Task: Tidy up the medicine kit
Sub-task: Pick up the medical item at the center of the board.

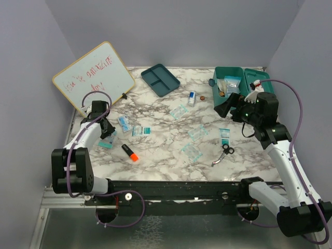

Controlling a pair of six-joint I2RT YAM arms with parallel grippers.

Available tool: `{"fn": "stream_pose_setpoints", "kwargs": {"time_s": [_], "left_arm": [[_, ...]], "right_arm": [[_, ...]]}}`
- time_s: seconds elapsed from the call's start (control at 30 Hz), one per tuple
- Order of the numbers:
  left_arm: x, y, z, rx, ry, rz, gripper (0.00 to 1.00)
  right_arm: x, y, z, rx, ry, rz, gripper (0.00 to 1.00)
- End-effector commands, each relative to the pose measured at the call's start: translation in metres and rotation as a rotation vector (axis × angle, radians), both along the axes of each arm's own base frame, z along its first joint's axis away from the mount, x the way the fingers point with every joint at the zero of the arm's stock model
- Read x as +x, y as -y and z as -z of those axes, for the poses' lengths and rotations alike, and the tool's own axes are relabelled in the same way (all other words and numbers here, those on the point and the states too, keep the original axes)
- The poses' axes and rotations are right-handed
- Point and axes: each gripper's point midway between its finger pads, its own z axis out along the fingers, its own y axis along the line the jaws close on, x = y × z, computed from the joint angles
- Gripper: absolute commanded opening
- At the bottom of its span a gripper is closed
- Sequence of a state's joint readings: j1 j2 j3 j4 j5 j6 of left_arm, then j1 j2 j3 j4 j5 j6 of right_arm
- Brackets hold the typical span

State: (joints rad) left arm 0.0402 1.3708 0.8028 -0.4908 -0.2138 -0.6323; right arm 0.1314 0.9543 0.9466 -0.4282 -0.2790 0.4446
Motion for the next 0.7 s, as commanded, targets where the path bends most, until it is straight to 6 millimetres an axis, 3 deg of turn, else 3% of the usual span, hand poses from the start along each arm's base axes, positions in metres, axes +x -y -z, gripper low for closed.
{"fn": "stream_pose_setpoints", "kwargs": {"time_s": [0.0, 0.5, 0.67], "left_arm": [[0.018, 0.021, -0.002, -0.043, 0.026, 0.25, 0.32], [0.013, 0.029, 0.03, -0.087, -0.086, 0.299, 0.39], [0.011, 0.029, 0.038, -0.097, -0.116, 0.291, 0.36]], "right_arm": [[-0.003, -0.004, -0.011, 0.014, 0.027, -0.026, 1.0], [-0.003, -0.004, -0.012, 0.008, 0.036, -0.028, 1.0], [-0.003, -0.003, -0.013, 0.0, 0.04, -0.027, 1.0]]}}
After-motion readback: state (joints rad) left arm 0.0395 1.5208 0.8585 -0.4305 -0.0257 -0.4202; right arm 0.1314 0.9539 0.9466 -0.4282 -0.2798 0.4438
